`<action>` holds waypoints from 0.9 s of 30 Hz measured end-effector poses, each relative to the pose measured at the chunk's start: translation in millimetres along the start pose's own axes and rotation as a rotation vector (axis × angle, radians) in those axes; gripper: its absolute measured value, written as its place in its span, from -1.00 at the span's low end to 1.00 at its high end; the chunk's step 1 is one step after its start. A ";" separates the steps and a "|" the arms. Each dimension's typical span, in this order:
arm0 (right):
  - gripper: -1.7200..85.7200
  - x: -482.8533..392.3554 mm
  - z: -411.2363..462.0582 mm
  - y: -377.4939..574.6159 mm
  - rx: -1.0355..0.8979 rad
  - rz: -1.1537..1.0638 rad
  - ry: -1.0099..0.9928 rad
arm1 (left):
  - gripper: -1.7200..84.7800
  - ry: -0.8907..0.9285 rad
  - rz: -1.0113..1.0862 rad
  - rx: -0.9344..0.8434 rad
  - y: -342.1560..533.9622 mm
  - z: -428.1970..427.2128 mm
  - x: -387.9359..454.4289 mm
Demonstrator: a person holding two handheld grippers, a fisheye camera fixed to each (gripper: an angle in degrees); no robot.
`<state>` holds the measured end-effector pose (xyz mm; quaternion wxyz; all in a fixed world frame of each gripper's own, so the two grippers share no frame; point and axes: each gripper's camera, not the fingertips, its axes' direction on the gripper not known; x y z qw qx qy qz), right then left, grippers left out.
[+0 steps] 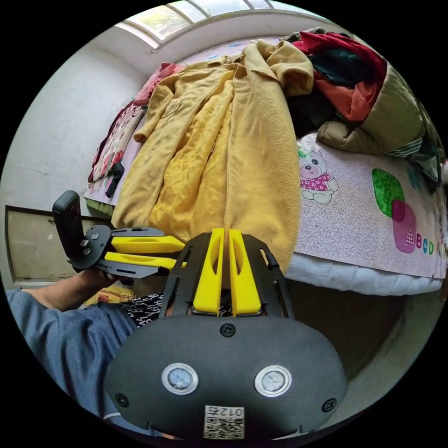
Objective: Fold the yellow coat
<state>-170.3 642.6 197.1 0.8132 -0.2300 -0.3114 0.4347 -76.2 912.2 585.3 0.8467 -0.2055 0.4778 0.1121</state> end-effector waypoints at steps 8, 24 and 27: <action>-0.93 41.9 7.4 -15.3 -0.138 -0.245 -0.208 | -0.73 -0.058 -0.207 -0.066 -20.9 51.7 22.0; -0.89 62.8 -16.1 -255.5 0.039 -0.652 -0.035 | -0.95 -0.181 -0.267 0.009 -58.7 59.4 93.3; -0.84 26.7 15.7 -359.4 0.107 -0.681 0.115 | -0.95 -0.203 -0.323 0.025 -57.6 54.8 97.7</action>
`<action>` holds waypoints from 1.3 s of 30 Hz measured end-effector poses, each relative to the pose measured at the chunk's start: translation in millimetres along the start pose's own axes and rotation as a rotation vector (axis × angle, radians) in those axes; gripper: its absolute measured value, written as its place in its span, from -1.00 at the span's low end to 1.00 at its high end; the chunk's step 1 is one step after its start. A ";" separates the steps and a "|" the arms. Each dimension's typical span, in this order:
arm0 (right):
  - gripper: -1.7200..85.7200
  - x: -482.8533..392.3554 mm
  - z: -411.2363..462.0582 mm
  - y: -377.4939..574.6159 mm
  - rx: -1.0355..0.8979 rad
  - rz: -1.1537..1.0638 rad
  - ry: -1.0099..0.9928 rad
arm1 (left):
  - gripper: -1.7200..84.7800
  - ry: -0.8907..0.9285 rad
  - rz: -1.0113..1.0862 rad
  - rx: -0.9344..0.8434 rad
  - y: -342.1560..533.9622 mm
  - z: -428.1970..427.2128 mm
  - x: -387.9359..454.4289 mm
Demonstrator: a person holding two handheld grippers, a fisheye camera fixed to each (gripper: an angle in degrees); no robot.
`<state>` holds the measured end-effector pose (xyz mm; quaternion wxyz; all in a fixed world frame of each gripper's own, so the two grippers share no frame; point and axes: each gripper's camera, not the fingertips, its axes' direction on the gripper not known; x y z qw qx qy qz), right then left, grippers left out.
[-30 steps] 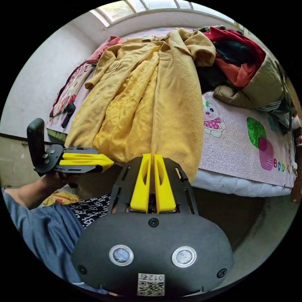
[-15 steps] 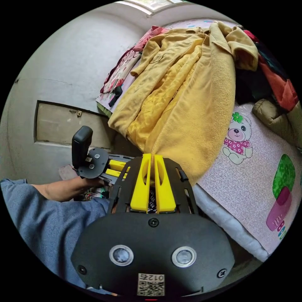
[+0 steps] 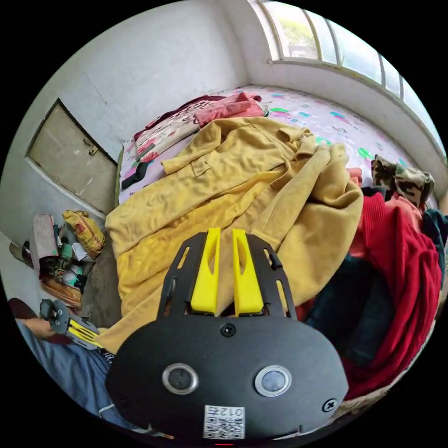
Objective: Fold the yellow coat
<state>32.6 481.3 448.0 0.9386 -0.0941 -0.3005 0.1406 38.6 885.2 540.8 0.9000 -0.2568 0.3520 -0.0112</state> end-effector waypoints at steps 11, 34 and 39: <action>-0.75 50.1 240.6 -193.8 -0.341 -0.162 0.396 | -0.94 0.002 -0.170 -0.038 2.9 -1.5 18.0; -0.91 264.7 107.5 -173.0 0.018 0.431 -0.085 | -0.94 -0.046 -0.167 0.041 34.0 -147.5 -21.4; -0.91 245.2 140.4 -182.9 0.012 0.426 -0.024 | -0.94 -0.031 -0.190 -0.053 41.0 -150.7 -84.0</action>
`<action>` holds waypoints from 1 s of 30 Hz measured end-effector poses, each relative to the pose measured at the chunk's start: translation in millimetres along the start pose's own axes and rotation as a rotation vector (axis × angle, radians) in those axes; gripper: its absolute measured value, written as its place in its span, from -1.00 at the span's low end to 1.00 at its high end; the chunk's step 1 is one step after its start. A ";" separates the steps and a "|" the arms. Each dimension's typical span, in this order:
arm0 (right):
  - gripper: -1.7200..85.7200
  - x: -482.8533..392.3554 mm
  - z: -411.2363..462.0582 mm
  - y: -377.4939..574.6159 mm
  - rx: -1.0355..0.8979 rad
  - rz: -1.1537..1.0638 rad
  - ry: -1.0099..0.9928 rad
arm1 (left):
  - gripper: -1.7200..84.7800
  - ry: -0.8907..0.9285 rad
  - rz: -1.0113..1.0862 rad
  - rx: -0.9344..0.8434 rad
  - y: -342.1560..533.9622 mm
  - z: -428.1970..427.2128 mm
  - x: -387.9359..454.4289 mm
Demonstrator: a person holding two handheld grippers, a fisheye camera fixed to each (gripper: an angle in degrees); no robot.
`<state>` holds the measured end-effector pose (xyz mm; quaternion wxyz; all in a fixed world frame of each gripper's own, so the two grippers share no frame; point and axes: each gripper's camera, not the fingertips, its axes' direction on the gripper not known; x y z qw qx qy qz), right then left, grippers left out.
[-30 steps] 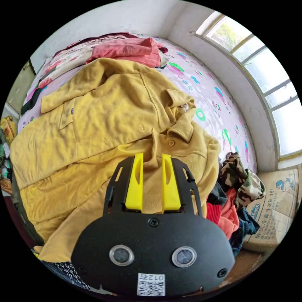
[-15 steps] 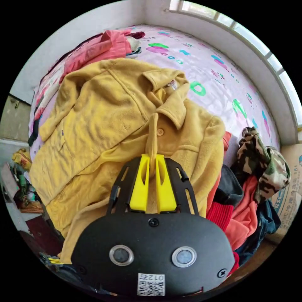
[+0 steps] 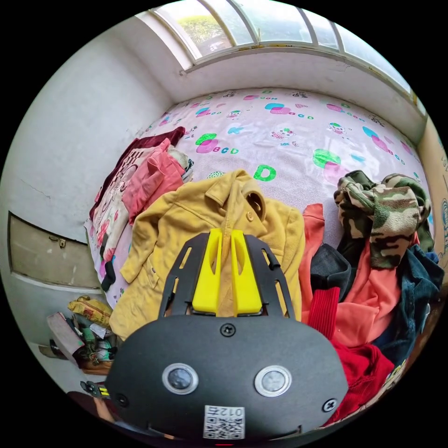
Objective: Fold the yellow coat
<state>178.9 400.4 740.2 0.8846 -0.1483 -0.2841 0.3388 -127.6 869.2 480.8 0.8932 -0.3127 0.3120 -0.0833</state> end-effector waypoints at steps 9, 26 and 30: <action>-0.91 -31.6 95.8 -18.2 -0.039 0.023 0.100 | -0.94 0.198 -0.031 -0.023 -8.6 17.1 -147.6; -0.73 -139.1 284.1 -32.1 -0.142 -0.239 0.380 | -0.93 0.362 -0.379 0.102 25.3 62.5 -289.1; -0.78 -136.5 233.6 -5.0 -0.027 -0.257 0.242 | -0.95 0.146 -0.545 0.336 66.5 18.4 -273.3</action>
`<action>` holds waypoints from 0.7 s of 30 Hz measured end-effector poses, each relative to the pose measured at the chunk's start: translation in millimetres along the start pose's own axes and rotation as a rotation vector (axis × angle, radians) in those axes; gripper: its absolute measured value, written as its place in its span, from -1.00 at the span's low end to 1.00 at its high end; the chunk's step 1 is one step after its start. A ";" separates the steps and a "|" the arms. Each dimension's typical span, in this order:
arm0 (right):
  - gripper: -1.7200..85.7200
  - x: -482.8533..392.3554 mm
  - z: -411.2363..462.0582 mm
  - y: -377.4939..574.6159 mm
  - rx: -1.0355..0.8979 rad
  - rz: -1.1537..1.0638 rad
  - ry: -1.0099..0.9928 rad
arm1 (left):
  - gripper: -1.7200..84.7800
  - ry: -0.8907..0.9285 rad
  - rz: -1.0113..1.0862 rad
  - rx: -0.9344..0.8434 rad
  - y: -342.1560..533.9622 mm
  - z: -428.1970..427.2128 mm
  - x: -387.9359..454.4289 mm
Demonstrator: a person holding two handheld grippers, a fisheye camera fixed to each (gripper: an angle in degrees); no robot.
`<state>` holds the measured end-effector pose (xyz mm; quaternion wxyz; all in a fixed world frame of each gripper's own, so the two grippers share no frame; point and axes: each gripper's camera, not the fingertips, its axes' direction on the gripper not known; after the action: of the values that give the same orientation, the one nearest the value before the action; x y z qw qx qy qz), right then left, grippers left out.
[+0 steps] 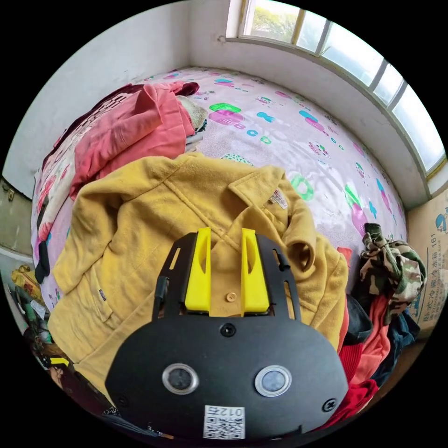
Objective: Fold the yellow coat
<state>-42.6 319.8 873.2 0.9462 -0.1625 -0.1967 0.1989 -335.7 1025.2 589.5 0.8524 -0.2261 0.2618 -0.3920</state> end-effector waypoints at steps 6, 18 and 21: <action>-0.93 -33.2 -13.4 95.0 0.017 -0.212 -0.043 | -0.95 -0.012 0.233 -0.024 -8.3 22.7 83.5; -0.96 26.1 51.1 2.5 0.009 -0.051 0.243 | -0.95 -0.103 0.197 -0.214 -15.6 122.6 94.0; -0.96 55.2 77.6 -17.7 -0.113 0.030 0.161 | -0.95 -0.133 0.211 -0.232 -14.0 133.1 98.2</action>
<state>-24.3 346.6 964.4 0.9452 -0.2343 -0.1283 0.1880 -205.8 963.6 672.6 0.8724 -0.3198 0.2707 -0.2517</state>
